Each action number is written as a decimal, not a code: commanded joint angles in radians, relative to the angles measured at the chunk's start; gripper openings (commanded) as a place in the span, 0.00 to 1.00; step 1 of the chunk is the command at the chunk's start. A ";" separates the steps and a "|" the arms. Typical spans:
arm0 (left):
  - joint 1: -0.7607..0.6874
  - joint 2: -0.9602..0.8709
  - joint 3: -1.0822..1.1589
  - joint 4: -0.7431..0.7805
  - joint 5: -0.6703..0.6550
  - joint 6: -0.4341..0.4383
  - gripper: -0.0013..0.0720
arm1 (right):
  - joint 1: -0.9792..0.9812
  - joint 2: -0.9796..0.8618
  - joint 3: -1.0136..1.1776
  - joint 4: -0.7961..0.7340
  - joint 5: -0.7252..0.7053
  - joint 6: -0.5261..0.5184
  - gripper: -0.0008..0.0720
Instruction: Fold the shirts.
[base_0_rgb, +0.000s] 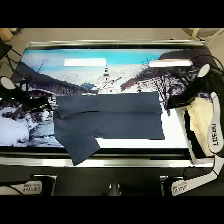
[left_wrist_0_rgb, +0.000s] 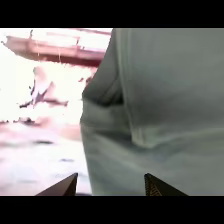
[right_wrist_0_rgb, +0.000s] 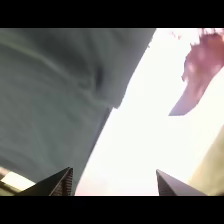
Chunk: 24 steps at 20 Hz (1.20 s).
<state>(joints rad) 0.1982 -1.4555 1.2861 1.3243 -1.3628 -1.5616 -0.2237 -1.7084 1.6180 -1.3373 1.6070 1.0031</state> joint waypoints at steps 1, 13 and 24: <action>0.027 0.141 -0.246 -0.097 0.005 -0.008 0.69 | -0.074 0.139 -0.227 -0.017 -0.073 -0.005 0.62; -0.091 0.364 -0.800 -0.296 0.245 0.080 0.69 | -0.072 0.293 -0.549 0.045 -0.202 -0.088 0.62; -0.133 0.366 -0.819 -0.297 0.350 0.045 0.05 | -0.072 0.291 -0.731 0.176 -0.273 -0.107 0.78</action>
<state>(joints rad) 0.0673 -1.0904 0.4686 1.0225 -1.0313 -1.5181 -0.2951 -1.4166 0.9489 -1.2274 1.3823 0.9066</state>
